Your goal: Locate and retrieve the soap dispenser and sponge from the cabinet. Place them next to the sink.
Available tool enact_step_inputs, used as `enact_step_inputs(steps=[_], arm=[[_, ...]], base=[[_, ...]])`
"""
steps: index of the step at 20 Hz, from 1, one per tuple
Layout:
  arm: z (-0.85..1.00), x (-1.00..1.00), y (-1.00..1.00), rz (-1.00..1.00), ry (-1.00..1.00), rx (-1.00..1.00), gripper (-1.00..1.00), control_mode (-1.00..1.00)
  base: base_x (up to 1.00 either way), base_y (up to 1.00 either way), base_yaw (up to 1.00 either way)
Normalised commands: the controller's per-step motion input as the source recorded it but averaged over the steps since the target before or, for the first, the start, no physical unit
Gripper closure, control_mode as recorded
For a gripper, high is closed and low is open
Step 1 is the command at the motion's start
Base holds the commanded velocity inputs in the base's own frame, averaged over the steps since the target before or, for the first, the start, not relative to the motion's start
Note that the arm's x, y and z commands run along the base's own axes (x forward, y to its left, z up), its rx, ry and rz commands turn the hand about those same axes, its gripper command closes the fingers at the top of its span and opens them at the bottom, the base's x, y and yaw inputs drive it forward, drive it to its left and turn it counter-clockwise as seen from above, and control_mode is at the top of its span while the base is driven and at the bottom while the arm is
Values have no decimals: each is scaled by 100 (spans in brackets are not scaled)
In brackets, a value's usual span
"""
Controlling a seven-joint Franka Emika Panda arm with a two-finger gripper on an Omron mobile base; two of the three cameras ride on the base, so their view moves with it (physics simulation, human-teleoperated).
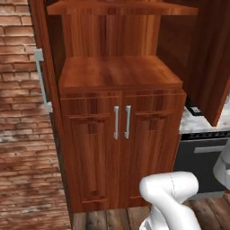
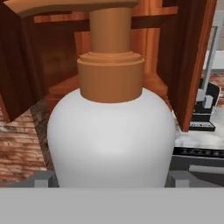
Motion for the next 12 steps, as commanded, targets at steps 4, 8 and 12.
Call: enact_step_inputs(steps=[4, 8, 12], arm=[[0, 0, 0, 0, 0, 0, 100, 100], [0, 0, 0, 0, 0, 0, 100, 100], [0, 0, 0, 0, 0, 0, 100, 100]], base=[[0, -63, 0], [0, -66, 0], [2, -64, 0]])
